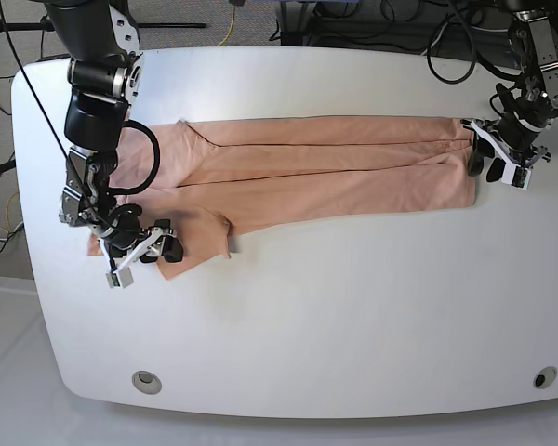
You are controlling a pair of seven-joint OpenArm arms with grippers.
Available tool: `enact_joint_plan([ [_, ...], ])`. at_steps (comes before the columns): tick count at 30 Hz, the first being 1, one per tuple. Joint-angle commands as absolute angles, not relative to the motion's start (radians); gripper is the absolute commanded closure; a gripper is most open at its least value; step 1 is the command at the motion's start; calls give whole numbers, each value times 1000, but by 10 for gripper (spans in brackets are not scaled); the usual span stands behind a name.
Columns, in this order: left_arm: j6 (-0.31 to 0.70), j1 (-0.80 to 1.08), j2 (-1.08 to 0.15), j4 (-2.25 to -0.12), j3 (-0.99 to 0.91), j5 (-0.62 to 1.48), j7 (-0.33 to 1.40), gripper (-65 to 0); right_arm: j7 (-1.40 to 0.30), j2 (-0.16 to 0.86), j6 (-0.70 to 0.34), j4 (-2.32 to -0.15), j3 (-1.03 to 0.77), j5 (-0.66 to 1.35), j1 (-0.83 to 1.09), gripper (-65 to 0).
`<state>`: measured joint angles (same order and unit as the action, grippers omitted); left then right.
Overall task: Fold the T-shirt properly
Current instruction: 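Reposition the right gripper over the shirt end and grasp it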
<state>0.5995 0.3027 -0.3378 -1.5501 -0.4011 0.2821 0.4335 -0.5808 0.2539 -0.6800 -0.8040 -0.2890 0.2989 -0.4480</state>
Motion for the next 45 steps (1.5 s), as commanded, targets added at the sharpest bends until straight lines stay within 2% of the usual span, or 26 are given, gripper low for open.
enact_joint_plan([
  [1,601,301,-353,-1564,-407,293,414,-224,-583,255,-684,-818,-286,303,-474,-364],
  [12,601,302,-354,-1564,-406,294,416,-221,-553,240,-681,-832,-289,287,-453,-361],
  [26,603,301,-354,-1568,-405,292,422,-222,-613,236,-683,-896,-285,277,-405,-337],
  [36,599,306,-355,-1565,-406,294,423,-225,-644,221,-680,-1004,-285,266,-357,-218],
  [38,601,304,-354,-1566,-406,293,424,-225,-648,214,-684,-1001,-282,262,-364,-157],
  [45,600,304,-355,-1565,-407,294,423,-224,-671,208,-687,-1012,-280,260,-369,-17],
])
